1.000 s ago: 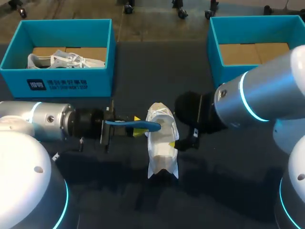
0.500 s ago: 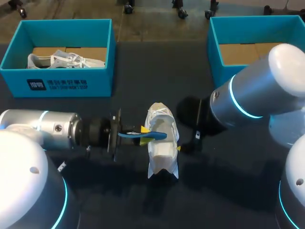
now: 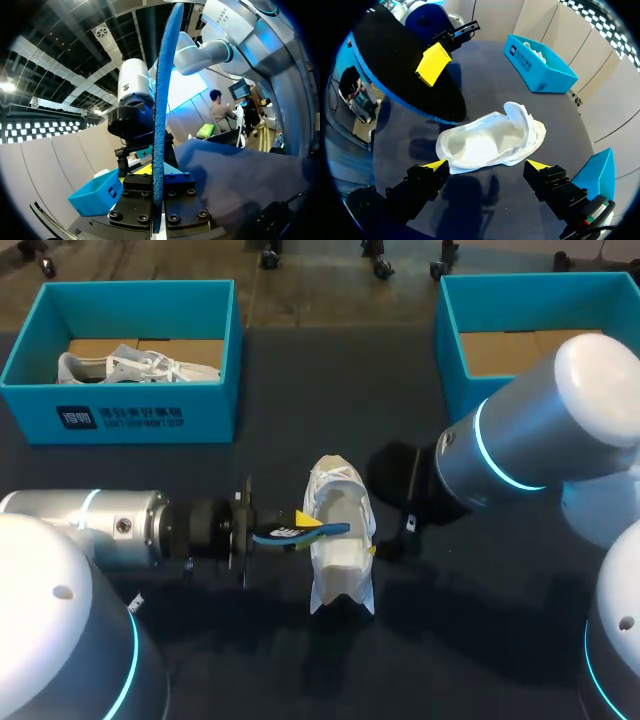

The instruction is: Take the shoe out of the shoebox, open the shoe tongue, remove and reinsert the insole, then place the shoe into the shoebox

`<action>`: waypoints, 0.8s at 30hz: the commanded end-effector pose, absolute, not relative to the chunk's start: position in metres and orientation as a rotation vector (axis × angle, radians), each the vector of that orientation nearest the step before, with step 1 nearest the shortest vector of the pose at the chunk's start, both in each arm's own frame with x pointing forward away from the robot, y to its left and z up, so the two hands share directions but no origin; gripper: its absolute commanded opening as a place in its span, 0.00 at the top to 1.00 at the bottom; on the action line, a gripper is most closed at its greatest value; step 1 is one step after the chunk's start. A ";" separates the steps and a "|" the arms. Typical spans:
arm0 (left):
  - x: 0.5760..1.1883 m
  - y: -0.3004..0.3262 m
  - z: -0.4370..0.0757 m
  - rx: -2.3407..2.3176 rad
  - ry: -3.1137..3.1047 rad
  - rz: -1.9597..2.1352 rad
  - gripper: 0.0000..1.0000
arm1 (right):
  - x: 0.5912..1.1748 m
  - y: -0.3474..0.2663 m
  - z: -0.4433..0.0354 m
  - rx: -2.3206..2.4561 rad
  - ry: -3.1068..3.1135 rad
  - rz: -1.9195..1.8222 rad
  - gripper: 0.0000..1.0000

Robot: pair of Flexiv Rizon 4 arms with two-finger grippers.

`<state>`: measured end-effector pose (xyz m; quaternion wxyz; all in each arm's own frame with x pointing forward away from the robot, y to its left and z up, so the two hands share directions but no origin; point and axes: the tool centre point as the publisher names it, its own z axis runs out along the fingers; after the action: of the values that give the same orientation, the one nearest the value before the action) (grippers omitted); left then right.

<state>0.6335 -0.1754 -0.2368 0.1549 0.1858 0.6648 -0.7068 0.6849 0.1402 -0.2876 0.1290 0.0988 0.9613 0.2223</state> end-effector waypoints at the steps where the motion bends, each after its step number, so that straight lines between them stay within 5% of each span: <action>1: 0.632 -0.176 -0.243 0.522 1.905 -2.023 1.00 | 0.691 0.136 -0.303 0.046 2.773 0.652 0.00; 24: 0.635 -0.186 -0.259 0.510 1.916 -1.981 1.00 | 0.705 0.118 -0.334 -0.154 2.765 0.616 0.00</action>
<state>0.6344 -0.1791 -0.2557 0.1682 0.1801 0.6736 -0.6968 0.7035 0.1181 -0.3314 0.1537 -0.0515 0.9638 0.2115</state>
